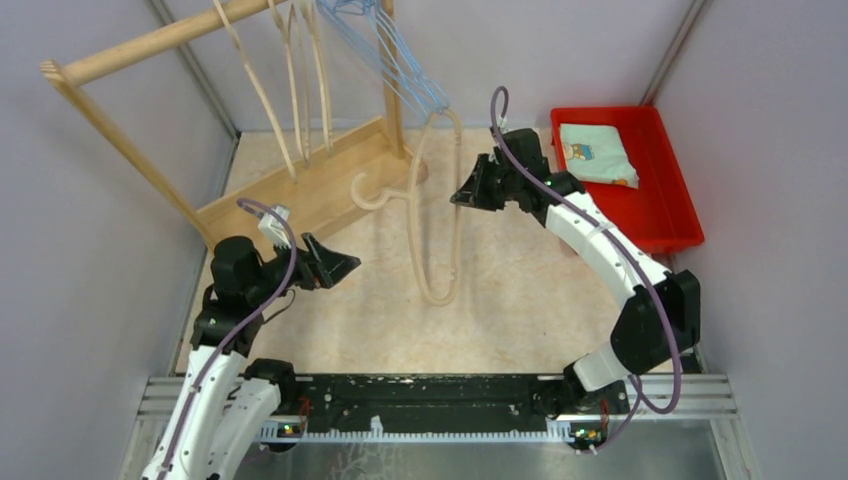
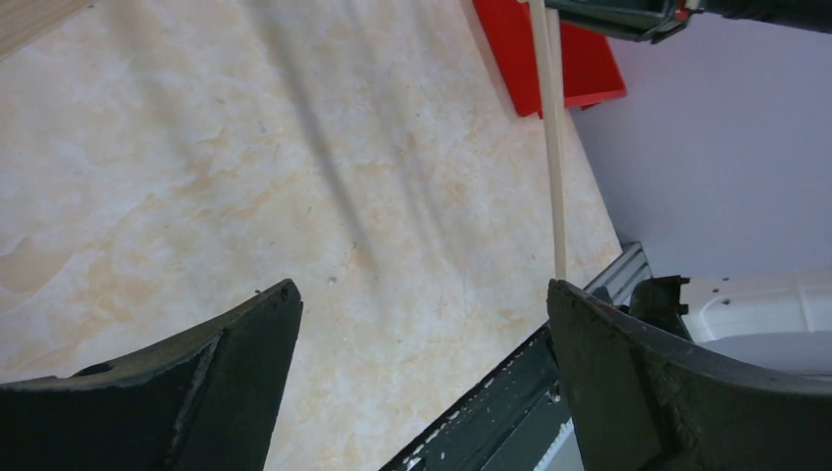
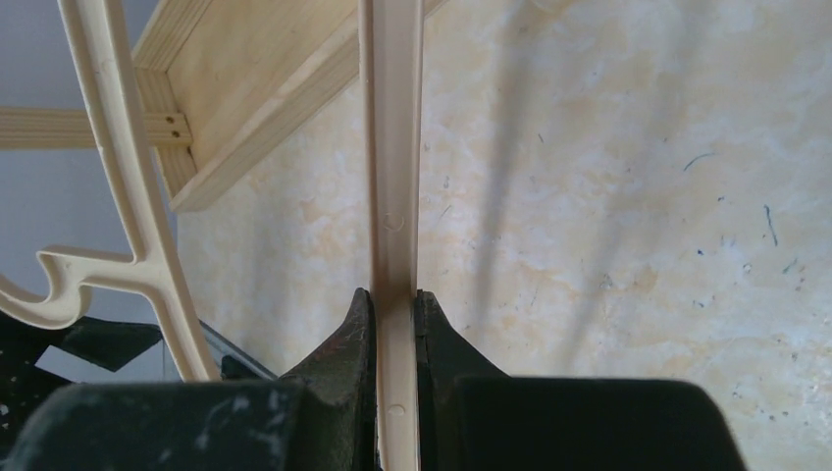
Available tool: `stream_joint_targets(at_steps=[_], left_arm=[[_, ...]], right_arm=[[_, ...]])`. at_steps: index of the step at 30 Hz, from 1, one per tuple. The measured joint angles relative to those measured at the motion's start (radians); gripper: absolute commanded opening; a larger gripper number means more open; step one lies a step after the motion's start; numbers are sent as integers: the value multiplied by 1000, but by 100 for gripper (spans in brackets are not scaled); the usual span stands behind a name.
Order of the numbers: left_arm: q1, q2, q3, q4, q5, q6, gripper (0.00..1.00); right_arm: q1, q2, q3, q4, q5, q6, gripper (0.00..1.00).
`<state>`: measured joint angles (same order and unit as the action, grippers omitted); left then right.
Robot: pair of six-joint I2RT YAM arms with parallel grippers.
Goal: Organize the hangers
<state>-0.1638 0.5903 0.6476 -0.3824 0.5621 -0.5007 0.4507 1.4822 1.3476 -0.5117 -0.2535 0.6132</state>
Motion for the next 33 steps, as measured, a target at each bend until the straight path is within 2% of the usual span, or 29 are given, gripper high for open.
stream_joint_targets(at_steps=[7, 14, 20, 28, 30, 33], left_arm=[[-34, -1, -55, 161, 50, -76, 100], [-100, 77, -55, 219, 40, -76, 100], [-175, 99, -55, 245, -21, -76, 100], [-305, 143, -63, 287, -130, -82, 100], [-324, 156, -66, 286, -154, -82, 94], [-335, 170, -66, 278, -188, -78, 72]], right_arm=[[37, 42, -10, 58, -6, 83, 0], [149, 175, 103, 95, 4, 140, 0], [181, 264, 200, 132, -3, 184, 0], [197, 290, 226, 186, -34, 275, 0], [202, 292, 226, 197, -51, 300, 0], [208, 294, 226, 204, -67, 323, 0]])
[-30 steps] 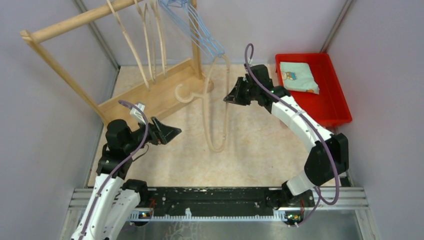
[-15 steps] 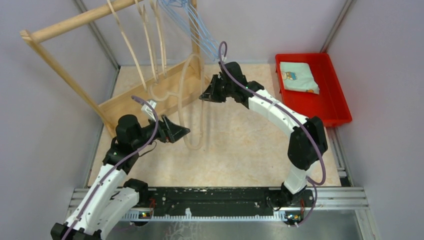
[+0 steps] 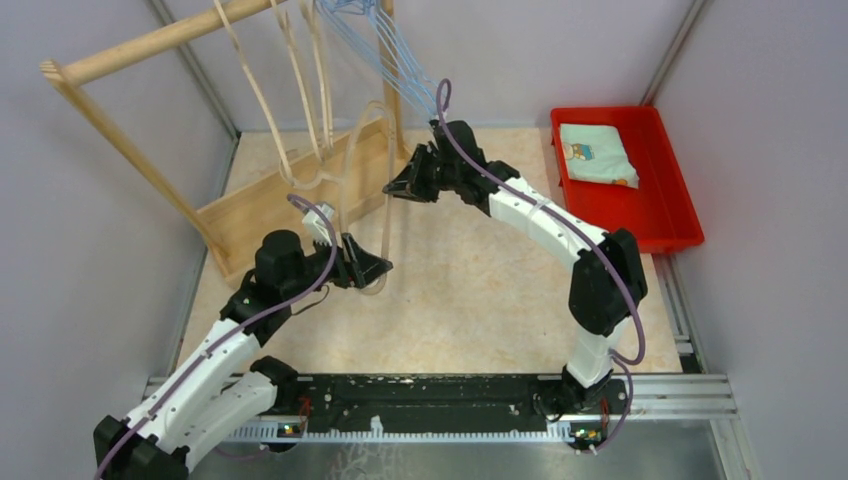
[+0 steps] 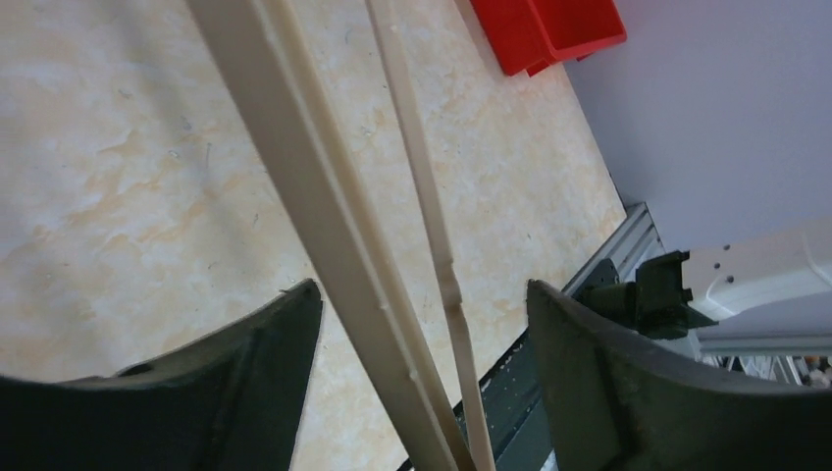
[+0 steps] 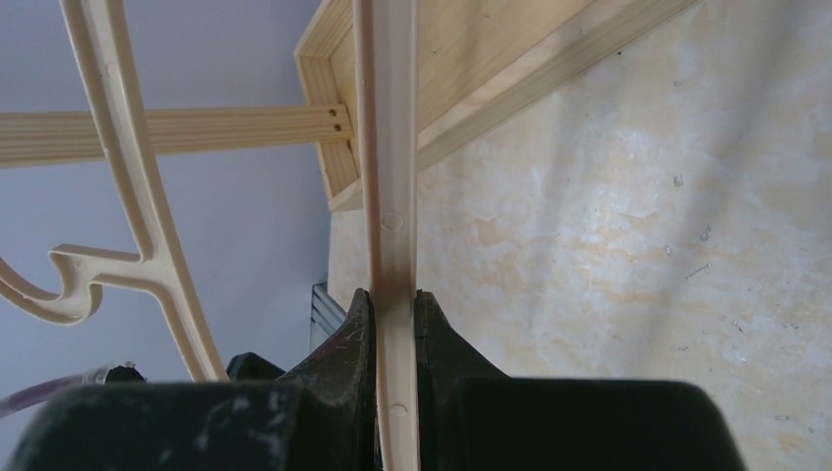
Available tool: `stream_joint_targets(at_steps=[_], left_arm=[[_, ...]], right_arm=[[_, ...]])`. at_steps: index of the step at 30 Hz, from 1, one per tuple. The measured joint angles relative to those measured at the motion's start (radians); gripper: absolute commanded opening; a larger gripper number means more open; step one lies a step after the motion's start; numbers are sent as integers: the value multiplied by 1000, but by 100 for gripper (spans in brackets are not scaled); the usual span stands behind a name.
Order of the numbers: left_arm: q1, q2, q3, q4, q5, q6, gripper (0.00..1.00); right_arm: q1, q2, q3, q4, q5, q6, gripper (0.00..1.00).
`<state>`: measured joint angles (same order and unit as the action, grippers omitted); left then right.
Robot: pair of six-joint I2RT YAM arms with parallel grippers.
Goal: Organize the hangers
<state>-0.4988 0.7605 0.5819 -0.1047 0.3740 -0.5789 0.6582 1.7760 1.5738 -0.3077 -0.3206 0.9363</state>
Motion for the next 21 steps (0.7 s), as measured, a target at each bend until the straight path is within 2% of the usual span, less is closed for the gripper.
stream_joint_targets(at_steps=[2, 4, 5, 8, 9, 10, 11, 13, 14, 15, 21], left_arm=[[-1, 1, 0, -15, -25, 8, 45], [-1, 1, 1, -32, -48, 11, 6], [-1, 1, 2, -43, -61, 8, 0], [-1, 0, 7, -84, -104, -2, 0], [-1, 0, 9, -91, -114, -5, 0], [-1, -4, 9, -99, -123, -10, 0], [-2, -9, 9, -105, -129, -12, 0], [-9, -20, 9, -122, -143, -24, 0], [-11, -27, 9, -140, -155, -29, 0], [-11, -35, 9, -160, -176, -36, 0], [-9, -86, 10, -272, -304, -86, 0]], right_arm=[[0, 0, 0, 1, -1, 0, 0], [0, 0, 0, 1, 5, -1, 0], [0, 0, 0, 1, 5, -2, 0], [0, 0, -1, 0, 4, -9, 0], [0, 0, -1, 1, 4, -11, 3], [0, 0, -2, 0, 3, -12, 10], [0, 0, -3, -3, 2, -13, 26], [1, 0, -3, -15, 0, -18, 75], [1, 0, -3, -24, -2, -13, 92], [1, 0, -2, -39, -1, -24, 96], [-3, -1, -6, -104, 16, -64, 97]])
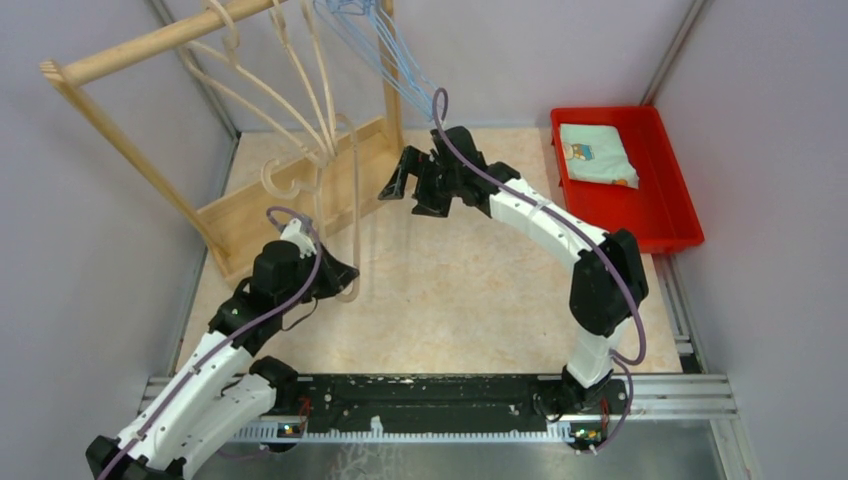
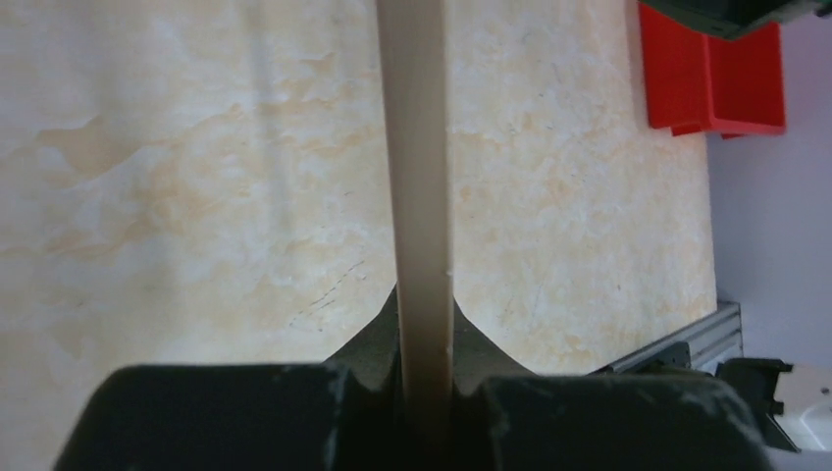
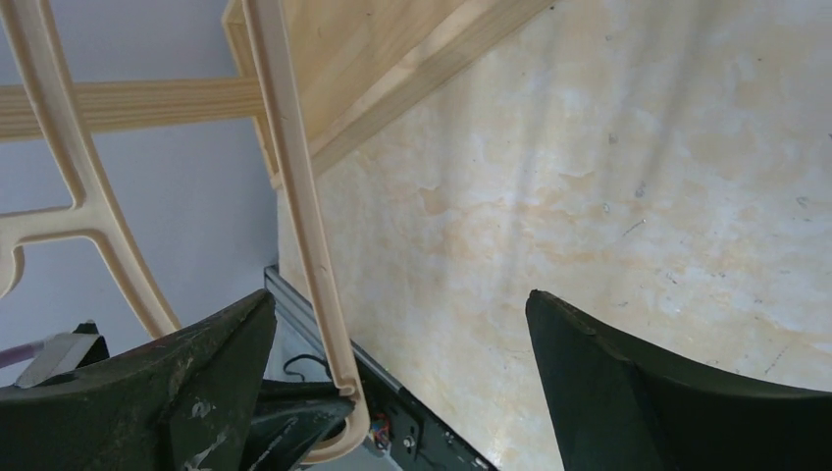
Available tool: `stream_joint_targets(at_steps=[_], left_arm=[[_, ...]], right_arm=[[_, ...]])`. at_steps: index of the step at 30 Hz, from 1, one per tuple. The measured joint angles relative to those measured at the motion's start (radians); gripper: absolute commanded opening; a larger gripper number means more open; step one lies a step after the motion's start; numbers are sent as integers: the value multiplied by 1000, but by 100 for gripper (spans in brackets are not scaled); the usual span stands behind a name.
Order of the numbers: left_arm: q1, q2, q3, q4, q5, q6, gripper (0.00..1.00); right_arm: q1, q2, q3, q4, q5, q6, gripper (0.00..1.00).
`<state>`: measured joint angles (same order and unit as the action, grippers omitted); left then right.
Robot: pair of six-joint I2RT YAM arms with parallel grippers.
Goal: Organize the hangers
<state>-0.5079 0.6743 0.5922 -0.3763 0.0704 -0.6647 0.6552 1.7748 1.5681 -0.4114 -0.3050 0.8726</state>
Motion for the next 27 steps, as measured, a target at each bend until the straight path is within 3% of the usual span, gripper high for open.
stream_joint_targets(at_steps=[6, 15, 20, 27], left_arm=[[0, 24, 88, -246, -215, -101, 0], [0, 219, 374, -599, -581, -139, 0], [2, 312, 580, -630, -705, -86, 0], [5, 373, 775, -652, -866, 16, 0]], right_arm=[[-16, -34, -60, -31, 16, -32, 99], [-32, -101, -89, -105, 46, -113, 99], [-33, -159, -97, -186, 115, -216, 99], [-57, -252, -235, -258, 180, -320, 99]])
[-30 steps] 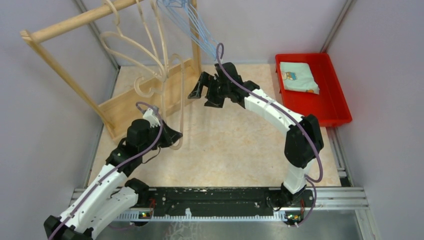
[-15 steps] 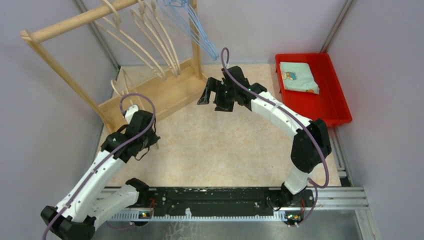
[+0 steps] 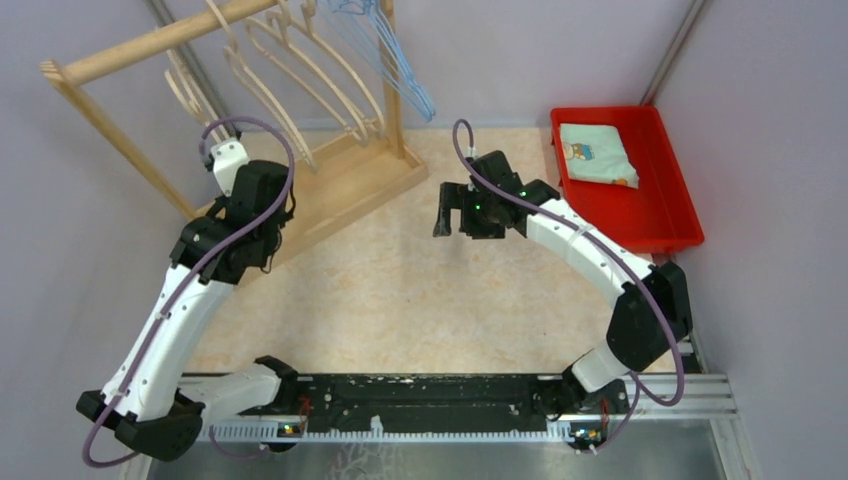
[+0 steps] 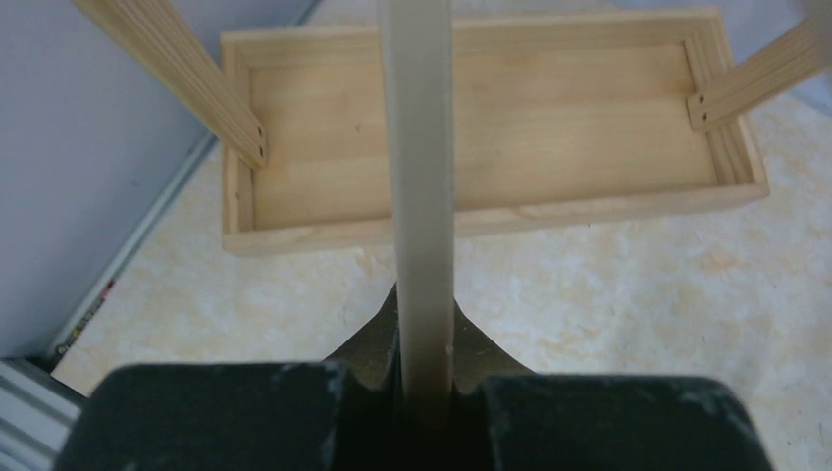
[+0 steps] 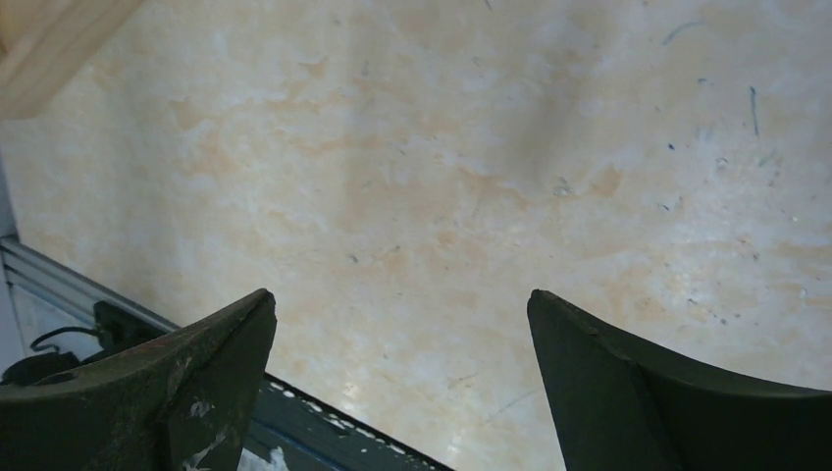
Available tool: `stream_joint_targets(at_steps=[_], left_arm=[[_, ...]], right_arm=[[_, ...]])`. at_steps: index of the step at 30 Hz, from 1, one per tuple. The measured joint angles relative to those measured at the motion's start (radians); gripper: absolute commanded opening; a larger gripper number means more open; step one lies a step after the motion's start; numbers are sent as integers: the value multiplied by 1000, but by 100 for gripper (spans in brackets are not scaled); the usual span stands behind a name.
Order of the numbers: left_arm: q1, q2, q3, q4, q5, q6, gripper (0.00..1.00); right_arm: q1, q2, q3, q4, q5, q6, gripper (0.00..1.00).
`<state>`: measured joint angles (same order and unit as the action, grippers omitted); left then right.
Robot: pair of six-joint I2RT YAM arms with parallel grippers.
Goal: Organize the hangers
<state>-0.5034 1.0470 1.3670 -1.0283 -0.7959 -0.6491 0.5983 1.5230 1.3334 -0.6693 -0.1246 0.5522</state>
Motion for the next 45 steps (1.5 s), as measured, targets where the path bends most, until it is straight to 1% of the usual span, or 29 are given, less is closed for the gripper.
stream_joint_targets(at_steps=[4, 7, 13, 20, 26, 32, 38, 39, 41, 43, 45], left_arm=[[21, 81, 142, 4, -68, 90, 0], [73, 123, 193, 52, -58, 174, 0], [229, 236, 309, 113, 43, 290, 0], [301, 367, 436, 111, 178, 346, 0], [340, 393, 435, 103, 267, 358, 0], [370, 395, 405, 112, 328, 357, 0], [388, 378, 340, 198, 365, 351, 0], [388, 376, 334, 203, 366, 351, 5], [388, 360, 306, 233, 372, 349, 34], [388, 335, 267, 259, 384, 345, 54], [388, 302, 207, 256, 404, 341, 69]], right_arm=[[-30, -7, -53, -20, 10, -21, 99], [-39, -7, -64, -33, 11, -32, 99], [-46, -23, -64, -34, 11, -47, 99], [-72, -48, -66, -35, 11, -56, 99], [-86, -70, -85, -46, 13, -63, 99], [-91, -77, -101, -58, 15, -63, 99], [-91, -78, -103, -61, 16, -63, 99], [-91, -79, -103, -61, 18, -63, 99], [-91, -79, -103, -62, 20, -64, 99], [-91, -82, -103, -64, 24, -67, 99], [-91, -84, -106, -64, 30, -73, 99]])
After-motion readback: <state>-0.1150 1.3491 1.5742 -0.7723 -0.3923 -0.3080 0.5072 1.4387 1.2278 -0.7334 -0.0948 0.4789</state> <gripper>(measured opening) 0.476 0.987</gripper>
